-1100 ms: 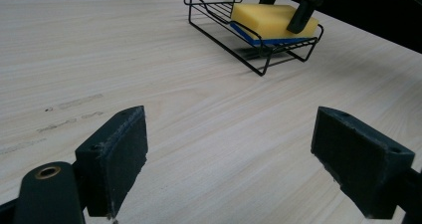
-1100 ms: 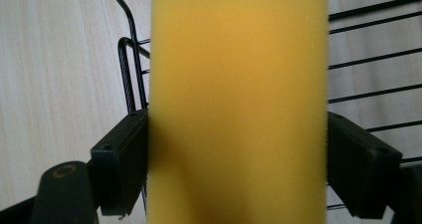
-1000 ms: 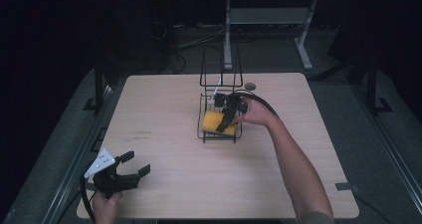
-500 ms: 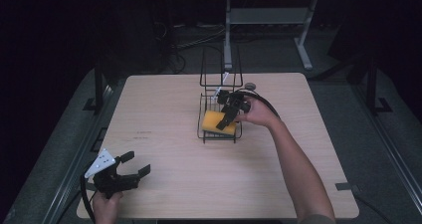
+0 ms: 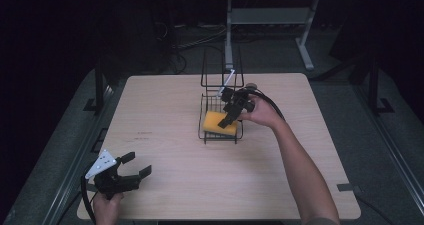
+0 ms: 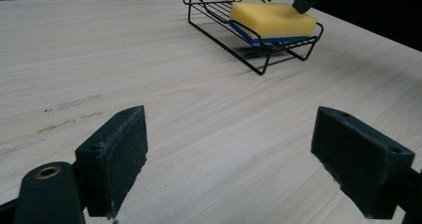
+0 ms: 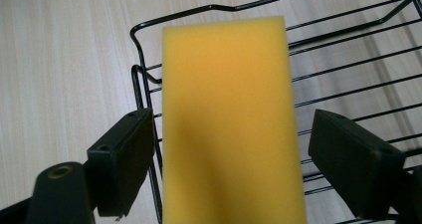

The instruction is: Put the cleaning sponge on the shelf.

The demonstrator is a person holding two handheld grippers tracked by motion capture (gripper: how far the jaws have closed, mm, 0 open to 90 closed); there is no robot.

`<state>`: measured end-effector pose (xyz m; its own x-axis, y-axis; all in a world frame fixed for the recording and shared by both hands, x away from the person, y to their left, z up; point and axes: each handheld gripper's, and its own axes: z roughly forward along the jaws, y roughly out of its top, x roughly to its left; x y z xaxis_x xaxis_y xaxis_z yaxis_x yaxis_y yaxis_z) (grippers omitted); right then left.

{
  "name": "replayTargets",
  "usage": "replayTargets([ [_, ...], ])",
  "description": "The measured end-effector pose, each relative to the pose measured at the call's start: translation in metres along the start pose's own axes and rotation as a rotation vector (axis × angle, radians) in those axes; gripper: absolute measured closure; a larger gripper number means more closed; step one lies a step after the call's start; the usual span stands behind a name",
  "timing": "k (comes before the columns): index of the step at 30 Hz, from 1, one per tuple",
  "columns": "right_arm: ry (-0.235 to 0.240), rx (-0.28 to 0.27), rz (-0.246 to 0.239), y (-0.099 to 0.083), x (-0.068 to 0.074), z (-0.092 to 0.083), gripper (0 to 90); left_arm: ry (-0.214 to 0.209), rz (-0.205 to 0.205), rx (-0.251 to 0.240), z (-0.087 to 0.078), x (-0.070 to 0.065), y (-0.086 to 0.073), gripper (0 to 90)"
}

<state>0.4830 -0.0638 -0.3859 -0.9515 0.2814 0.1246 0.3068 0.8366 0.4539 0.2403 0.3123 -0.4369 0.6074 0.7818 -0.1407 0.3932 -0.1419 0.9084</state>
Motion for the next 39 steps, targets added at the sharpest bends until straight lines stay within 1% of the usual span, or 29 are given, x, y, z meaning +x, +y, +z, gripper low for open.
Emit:
replayTargets([
  [1, -0.004, -0.016, -0.006, -0.002, 0.0, 0.0, 18.5, -0.001, 0.0, -0.001, 0.0, 0.0, 0.0, 14.1],
  [2, -0.004, -0.016, -0.006, -0.002, 0.0, 0.0, 18.5, -0.001, 0.0, -0.001, 0.0, 0.0, 0.0, 14.0],
  [3, -0.002, -0.026, 0.004, -0.005, -0.001, -0.001, 18.6, -0.002, 0.001, 0.001, 0.0, 0.0, 0.0, 14.1],
  [4, -0.002, -0.026, 0.004, -0.005, -0.001, -0.001, 18.6, -0.002, 0.001, 0.001, 0.0, 0.0, 0.0, 14.1],
  [6, 0.0, -0.03, 0.02, -0.008, -0.002, -0.001, 18.7, -0.002, 0.001, 0.002, 0.001, -0.001, 0.0, 14.1],
  [7, 0.001, -0.022, 0.024, -0.01, -0.002, -0.001, 18.3, -0.003, 0.001, 0.004, 0.001, -0.001, 0.0, 14.0],
  [10, 0.002, -0.018, 0.028, -0.011, -0.002, -0.002, 18.3, -0.003, 0.004, 0.006, 0.001, -0.001, 0.0, 14.0],
  [11, 0.005, -0.032, 0.025, -0.011, -0.003, -0.003, 18.3, -0.003, 0.004, 0.005, 0.001, -0.001, 0.0, 14.1],
  [14, 0.009, -0.041, 0.026, -0.012, -0.003, -0.006, 18.3, -0.005, 0.005, 0.004, 0.001, -0.001, 0.0, 14.0],
  [24, 0.013, -0.033, 0.039, -0.015, -0.002, -0.006, 18.2, -0.003, 0.005, 0.004, 0.001, -0.002, 0.001, 14.1],
  [26, 0.012, -0.054, 0.038, -0.018, -0.002, -0.006, 19.3, -0.002, 0.006, 0.005, 0.001, -0.002, 0.001, 14.1],
  [29, 0.013, -0.06, 0.067, -0.022, -0.003, -0.006, 18.8, -0.002, 0.005, 0.004, 0.001, -0.001, 0.001, 14.1],
  [30, 0.011, -0.064, 0.064, -0.023, -0.003, -0.007, 18.8, -0.002, 0.004, 0.005, 0.001, -0.001, 0.001, 14.0],
  [31, 0.007, -0.07, 0.045, -0.025, -0.005, -0.007, 18.8, -0.001, 0.004, 0.006, 0.001, -0.001, 0.001, 14.1],
  [33, 0.005, -0.075, 0.065, -0.029, -0.005, -0.01, 18.5, -0.001, 0.006, 0.004, 0.001, -0.002, 0.001, 14.1],
  [35, 0.008, -0.076, 0.067, -0.03, -0.005, -0.012, 18.5, -0.002, 0.006, 0.005, 0.002, -0.002, 0.001, 14.0],
  [38, 0.003, -0.09, 0.071, -0.032, -0.006, -0.017, 18.5, -0.003, 0.008, 0.007, 0.002, -0.002, 0.001, 14.1],
  [39, -0.005, -0.084, 0.069, -0.034, -0.006, -0.019, 18.4, -0.003, 0.008, 0.008, 0.002, -0.002, 0.001, 14.1],
])
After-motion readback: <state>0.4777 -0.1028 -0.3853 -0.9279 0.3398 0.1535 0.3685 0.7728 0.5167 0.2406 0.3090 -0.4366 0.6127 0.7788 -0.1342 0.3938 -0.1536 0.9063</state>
